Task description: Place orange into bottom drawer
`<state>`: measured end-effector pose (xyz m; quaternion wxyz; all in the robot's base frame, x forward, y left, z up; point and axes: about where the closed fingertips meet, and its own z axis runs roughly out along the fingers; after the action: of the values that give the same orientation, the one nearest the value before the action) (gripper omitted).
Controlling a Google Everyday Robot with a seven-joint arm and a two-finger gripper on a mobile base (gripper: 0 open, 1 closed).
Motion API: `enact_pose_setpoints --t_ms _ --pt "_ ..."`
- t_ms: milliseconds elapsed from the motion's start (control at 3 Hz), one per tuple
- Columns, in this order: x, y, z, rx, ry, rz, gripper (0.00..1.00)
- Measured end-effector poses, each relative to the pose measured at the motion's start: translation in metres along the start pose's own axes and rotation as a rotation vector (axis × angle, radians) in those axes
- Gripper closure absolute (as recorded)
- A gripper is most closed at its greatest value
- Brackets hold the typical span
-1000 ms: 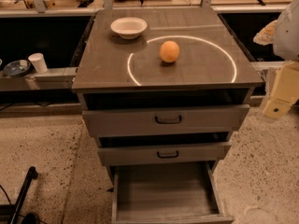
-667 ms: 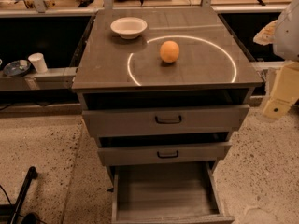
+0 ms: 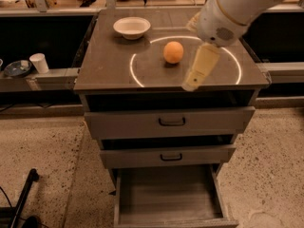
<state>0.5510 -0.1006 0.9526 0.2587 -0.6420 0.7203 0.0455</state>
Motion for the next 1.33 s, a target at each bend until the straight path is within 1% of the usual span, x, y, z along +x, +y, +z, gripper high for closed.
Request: enact_pose_setpoints --t_ms 333,667,1000,1333 --pt "-0.051 -0.037 0.048 -0.013 -0.075 -0.045 0.0" --pt "-0.061 -0.041 0.056 -0.021 -0.086 -0.056 0.0" --pt "-0.061 -0.04 0.056 -0.024 -0.091 -0.054 0.0" --pt "-0.067 -0.057 0.065 0.0 -0.141 -0.021 0.0"
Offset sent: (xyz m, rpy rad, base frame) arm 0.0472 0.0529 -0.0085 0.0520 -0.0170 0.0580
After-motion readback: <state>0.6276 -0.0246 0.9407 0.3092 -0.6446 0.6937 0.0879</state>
